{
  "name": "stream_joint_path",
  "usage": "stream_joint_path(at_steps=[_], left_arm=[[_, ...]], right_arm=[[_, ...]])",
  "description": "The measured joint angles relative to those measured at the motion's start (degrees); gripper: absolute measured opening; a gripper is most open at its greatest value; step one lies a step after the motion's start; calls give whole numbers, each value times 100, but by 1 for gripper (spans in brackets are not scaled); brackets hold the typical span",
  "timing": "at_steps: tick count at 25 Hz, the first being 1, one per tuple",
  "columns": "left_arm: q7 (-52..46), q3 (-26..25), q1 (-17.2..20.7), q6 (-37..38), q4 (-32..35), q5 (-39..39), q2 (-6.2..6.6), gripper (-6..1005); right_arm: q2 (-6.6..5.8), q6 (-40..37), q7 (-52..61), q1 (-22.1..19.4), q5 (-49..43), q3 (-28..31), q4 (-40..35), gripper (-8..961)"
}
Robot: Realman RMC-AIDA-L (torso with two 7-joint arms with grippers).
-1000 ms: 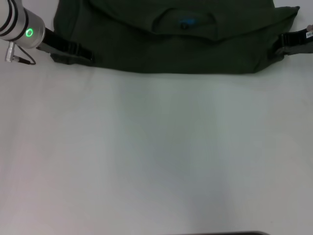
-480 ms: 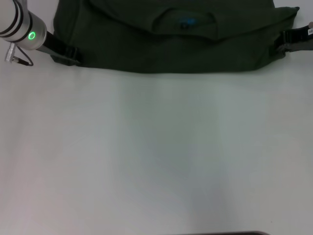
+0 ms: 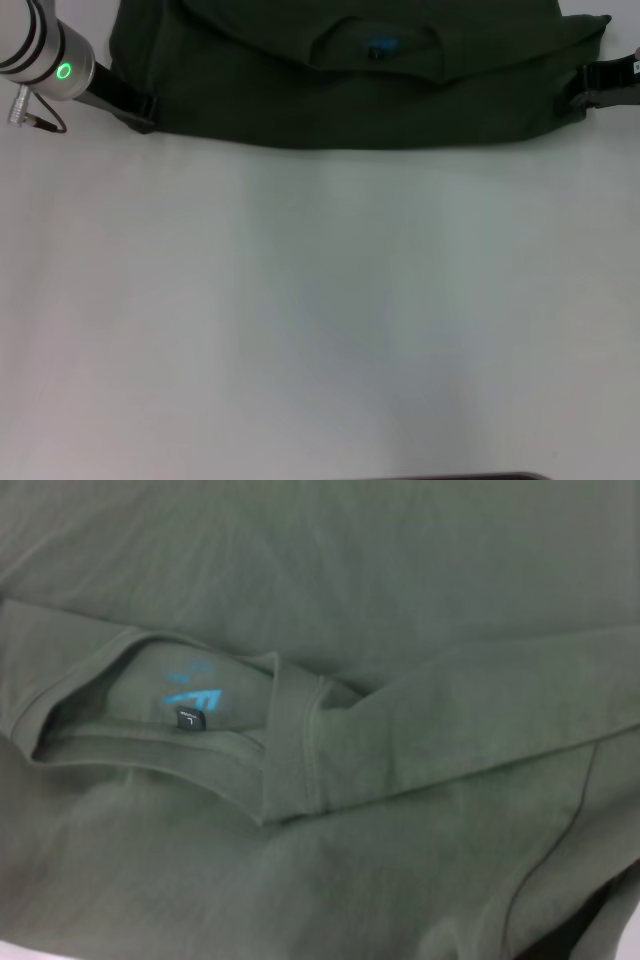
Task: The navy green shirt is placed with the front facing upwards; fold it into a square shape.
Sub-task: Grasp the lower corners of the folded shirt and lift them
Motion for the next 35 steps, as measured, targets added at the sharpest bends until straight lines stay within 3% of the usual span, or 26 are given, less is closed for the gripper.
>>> stream_joint_path(at_steps=[6, 15, 26, 35], left_arm=[[3, 0, 1, 182, 53, 0, 35, 83], [115, 6, 68, 764, 329, 0, 52, 58], [380, 11, 459, 2062, 1137, 0, 28, 53], [700, 94, 729, 3292, 1582, -1, 55, 54]], right_arm=[[-2, 6, -2, 7, 0, 20, 0, 46], [6, -81, -43, 53, -1, 17, -54, 47], [209, -1070, -80, -220, -51, -82, -830, 49], [187, -1824, -223, -448, -190, -97, -959, 50]])
